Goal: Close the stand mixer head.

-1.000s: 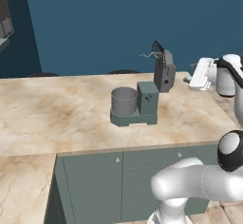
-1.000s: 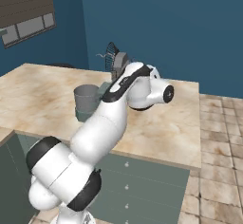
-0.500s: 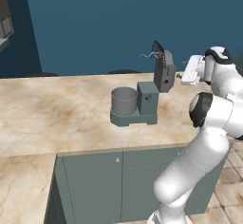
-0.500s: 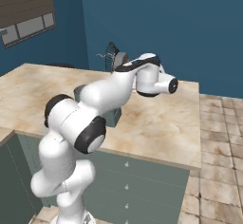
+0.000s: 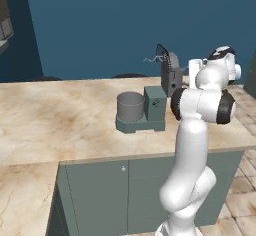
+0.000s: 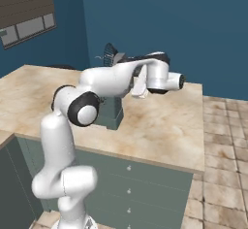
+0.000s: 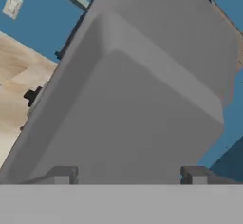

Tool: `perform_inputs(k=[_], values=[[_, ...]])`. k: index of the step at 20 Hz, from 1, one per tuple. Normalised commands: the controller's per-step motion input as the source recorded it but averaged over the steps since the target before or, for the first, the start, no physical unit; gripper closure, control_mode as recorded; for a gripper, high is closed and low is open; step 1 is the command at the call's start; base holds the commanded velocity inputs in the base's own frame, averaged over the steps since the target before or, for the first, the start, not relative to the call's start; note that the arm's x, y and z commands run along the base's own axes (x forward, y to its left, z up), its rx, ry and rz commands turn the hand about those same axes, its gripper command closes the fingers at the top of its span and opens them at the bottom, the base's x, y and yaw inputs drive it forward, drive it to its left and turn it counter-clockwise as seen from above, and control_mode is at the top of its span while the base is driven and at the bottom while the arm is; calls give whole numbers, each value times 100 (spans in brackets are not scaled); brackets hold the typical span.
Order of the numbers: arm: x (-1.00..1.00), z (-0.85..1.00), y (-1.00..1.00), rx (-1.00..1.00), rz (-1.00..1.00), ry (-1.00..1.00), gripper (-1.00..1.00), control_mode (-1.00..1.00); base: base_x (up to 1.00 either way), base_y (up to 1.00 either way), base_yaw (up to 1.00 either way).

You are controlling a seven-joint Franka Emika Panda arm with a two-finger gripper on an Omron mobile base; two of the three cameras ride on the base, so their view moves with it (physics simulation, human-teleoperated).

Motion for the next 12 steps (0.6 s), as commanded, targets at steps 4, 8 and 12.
perform_inputs(k=[4, 8, 12], values=[[4, 38, 100, -39, 34, -22, -100, -100, 0, 0, 0], [-1, 12, 100, -37, 19, -30, -100, -100, 0, 0, 0], [-6, 0, 100, -22, 9, -22, -100, -100, 0, 0, 0]])
